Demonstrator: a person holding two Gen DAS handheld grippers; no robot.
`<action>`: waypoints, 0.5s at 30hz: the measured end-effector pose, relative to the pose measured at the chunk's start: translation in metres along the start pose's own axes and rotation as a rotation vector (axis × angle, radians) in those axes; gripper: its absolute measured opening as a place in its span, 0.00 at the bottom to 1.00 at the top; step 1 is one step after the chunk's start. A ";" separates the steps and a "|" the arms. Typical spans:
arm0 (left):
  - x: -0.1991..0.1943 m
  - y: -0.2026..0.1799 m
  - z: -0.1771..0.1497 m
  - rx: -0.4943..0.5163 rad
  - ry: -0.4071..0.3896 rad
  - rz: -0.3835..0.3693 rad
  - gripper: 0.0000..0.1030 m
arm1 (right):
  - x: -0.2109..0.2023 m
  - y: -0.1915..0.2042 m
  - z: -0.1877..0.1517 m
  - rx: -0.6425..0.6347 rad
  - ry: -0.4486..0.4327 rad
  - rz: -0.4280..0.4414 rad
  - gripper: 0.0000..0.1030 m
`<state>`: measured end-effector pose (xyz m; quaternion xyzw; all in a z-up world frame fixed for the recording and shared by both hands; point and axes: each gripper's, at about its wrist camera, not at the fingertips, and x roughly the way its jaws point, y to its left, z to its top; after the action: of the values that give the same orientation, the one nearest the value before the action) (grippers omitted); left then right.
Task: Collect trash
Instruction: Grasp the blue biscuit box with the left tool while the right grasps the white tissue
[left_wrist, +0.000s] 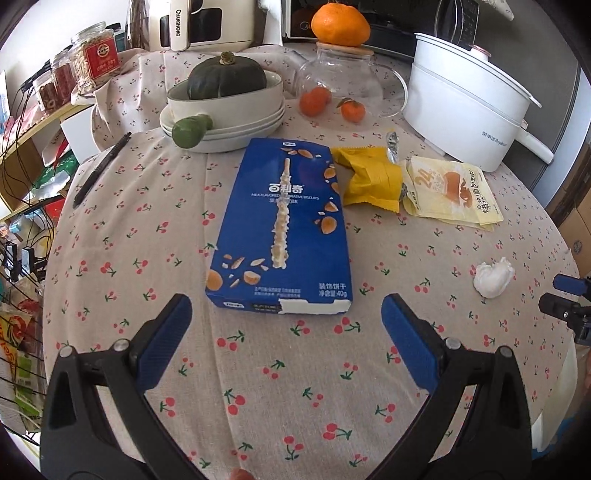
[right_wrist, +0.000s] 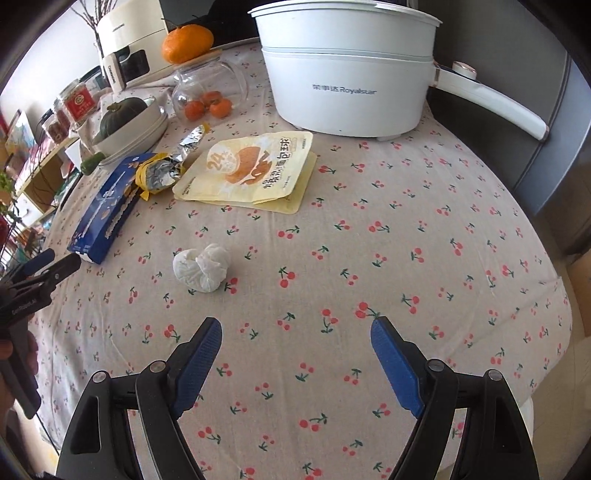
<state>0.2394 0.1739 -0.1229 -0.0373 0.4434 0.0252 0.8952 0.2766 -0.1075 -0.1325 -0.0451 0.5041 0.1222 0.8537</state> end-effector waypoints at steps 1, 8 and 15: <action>0.003 0.001 0.001 -0.006 0.004 0.000 0.99 | 0.003 0.005 0.002 -0.011 -0.004 0.008 0.82; 0.019 0.005 0.000 -0.023 0.032 -0.037 0.99 | 0.024 0.030 0.015 -0.015 -0.024 0.078 0.82; 0.026 0.008 0.004 -0.046 0.026 -0.069 0.99 | 0.043 0.037 0.023 0.032 -0.041 0.108 0.82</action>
<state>0.2578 0.1821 -0.1419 -0.0735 0.4526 0.0042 0.8887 0.3066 -0.0597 -0.1569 -0.0015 0.4903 0.1608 0.8566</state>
